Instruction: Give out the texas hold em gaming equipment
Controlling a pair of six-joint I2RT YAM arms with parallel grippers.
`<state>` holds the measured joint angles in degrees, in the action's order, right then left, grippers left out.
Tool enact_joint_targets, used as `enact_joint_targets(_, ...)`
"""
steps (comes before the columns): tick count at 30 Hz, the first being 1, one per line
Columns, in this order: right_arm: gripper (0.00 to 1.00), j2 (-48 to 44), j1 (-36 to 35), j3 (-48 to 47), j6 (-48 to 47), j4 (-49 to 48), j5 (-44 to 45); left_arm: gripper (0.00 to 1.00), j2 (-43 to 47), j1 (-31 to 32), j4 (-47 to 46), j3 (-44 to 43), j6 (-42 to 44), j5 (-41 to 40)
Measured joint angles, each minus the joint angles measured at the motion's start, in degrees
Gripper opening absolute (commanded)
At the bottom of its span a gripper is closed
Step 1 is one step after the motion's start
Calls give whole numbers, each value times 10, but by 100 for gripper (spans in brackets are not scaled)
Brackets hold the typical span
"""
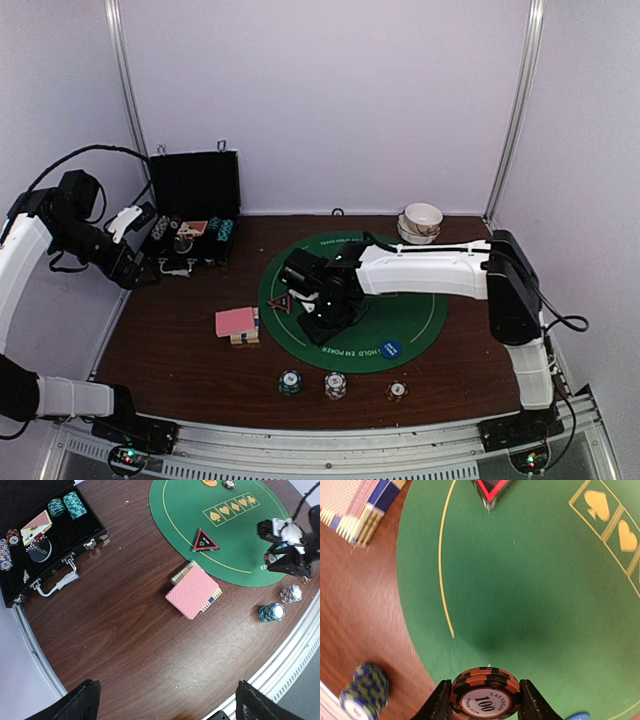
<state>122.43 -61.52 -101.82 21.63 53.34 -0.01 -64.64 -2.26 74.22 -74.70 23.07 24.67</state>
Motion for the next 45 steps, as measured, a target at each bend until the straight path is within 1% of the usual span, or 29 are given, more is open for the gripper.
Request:
enact_joint_targets(5, 12, 68, 6, -71, -10, -7, -1, 98, 0, 0, 1, 0, 0, 1)
enact_joint_targets(8, 12, 87, 9, -92, -11, -10, -1, 97, 0, 0, 1, 0, 0, 4)
enact_joint_targets(17, 12, 127, 11, -118, -11, -19, -10, 98, 10, 0, 5, 0, 0, 10)
enact_joint_targets(27, 13, 163, 22, -173, -7, -20, -24, 98, 10, 0, 5, 0, 0, 15)
enact_joint_targets(30, 20, 171, 27, -187, -6, -17, -31, 98, 10, 0, 5, 0, 0, 17)
enact_joint_targets(33, 40, 178, 30, -198, -6, -16, -34, 97, 10, 0, 5, 0, 0, 19)
enact_joint_targets(39, 63, 179, 32, -202, -8, -15, -42, 98, 9, 0, 5, 0, 0, 21)
enact_joint_targets(41, 66, 181, 32, -208, -8, -14, -43, 98, 9, 0, 5, 0, 0, 22)
enact_joint_targets(45, 66, 181, 33, -218, -9, -9, -43, 98, 9, 0, 5, 0, 0, 22)
